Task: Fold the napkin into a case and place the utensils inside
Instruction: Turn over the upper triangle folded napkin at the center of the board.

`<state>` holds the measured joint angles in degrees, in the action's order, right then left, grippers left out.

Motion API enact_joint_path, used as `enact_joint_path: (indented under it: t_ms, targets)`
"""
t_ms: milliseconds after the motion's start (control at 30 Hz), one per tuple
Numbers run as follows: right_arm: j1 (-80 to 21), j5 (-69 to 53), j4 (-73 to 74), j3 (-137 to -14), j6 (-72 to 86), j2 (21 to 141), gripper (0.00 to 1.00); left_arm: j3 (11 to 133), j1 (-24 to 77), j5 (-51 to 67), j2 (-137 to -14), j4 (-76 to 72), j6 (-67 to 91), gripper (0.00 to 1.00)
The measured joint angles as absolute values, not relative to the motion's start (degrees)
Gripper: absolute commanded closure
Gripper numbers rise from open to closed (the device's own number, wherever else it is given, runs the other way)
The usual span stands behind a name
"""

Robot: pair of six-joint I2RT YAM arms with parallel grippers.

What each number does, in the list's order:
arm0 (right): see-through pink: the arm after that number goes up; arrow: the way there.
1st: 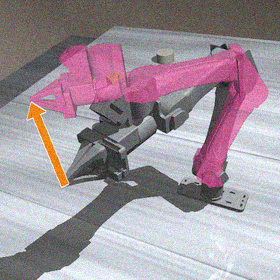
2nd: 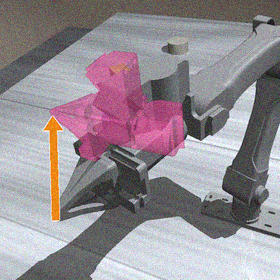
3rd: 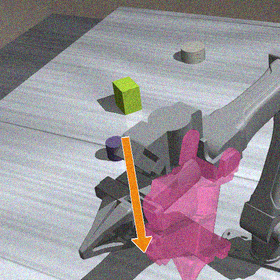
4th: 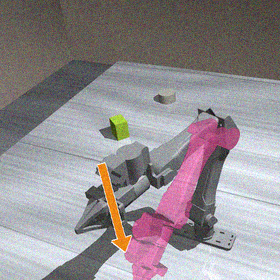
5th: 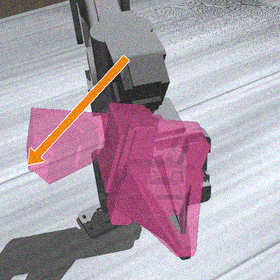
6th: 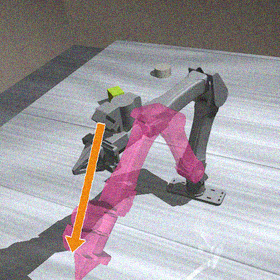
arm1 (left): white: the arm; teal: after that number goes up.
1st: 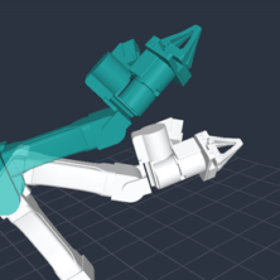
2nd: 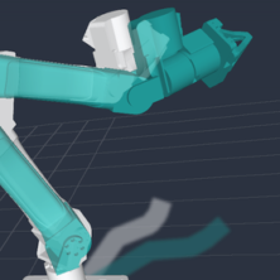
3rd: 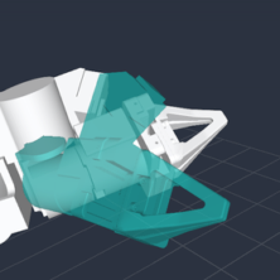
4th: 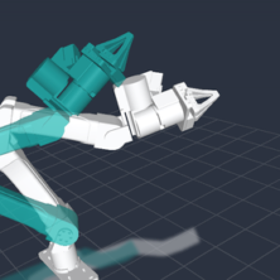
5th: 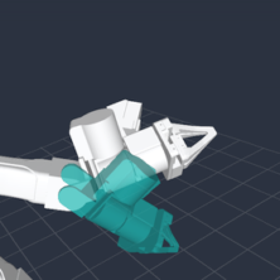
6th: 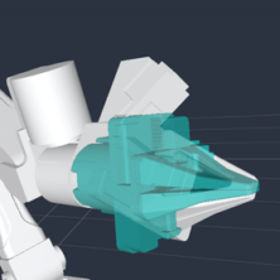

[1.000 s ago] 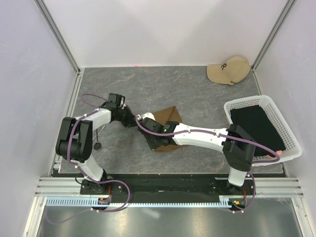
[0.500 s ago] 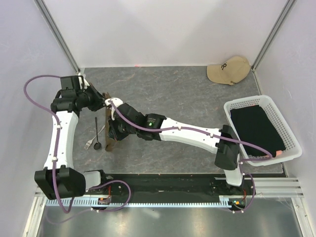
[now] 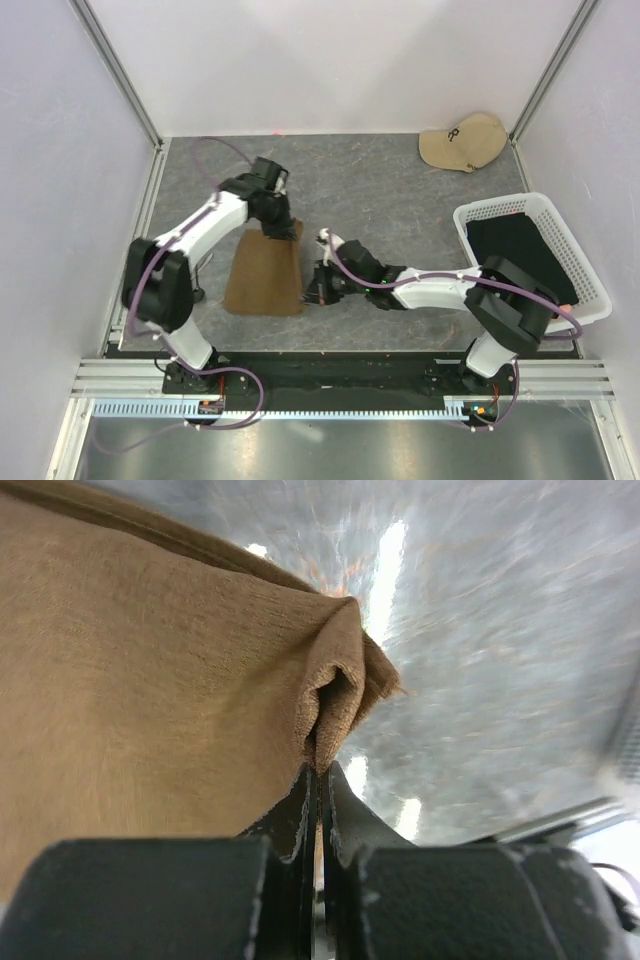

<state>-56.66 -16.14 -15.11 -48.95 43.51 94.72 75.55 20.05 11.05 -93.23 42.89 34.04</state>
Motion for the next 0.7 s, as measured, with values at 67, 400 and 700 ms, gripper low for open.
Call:
enact_joint_path:
  t_ms: [67, 400, 700]
  targets:
    - [-54.8, -17.2, -17.8, -42.1, 44.3, 92.3, 1.00, 75.5, 23.9, 9.5, -97.7, 41.1, 34.6, 0.98]
    - [-49.8, -18.0, -13.4, -29.4, 46.4, 82.3, 0.51, 81.0, 33.8, 6.2, -108.2, 31.0, 38.3, 0.34]
    - [-38.7, -14.3, 7.9, -33.0, 41.7, 74.8, 0.36, 78.3, 32.8, 9.8, -97.0, 27.4, 37.5, 0.43]
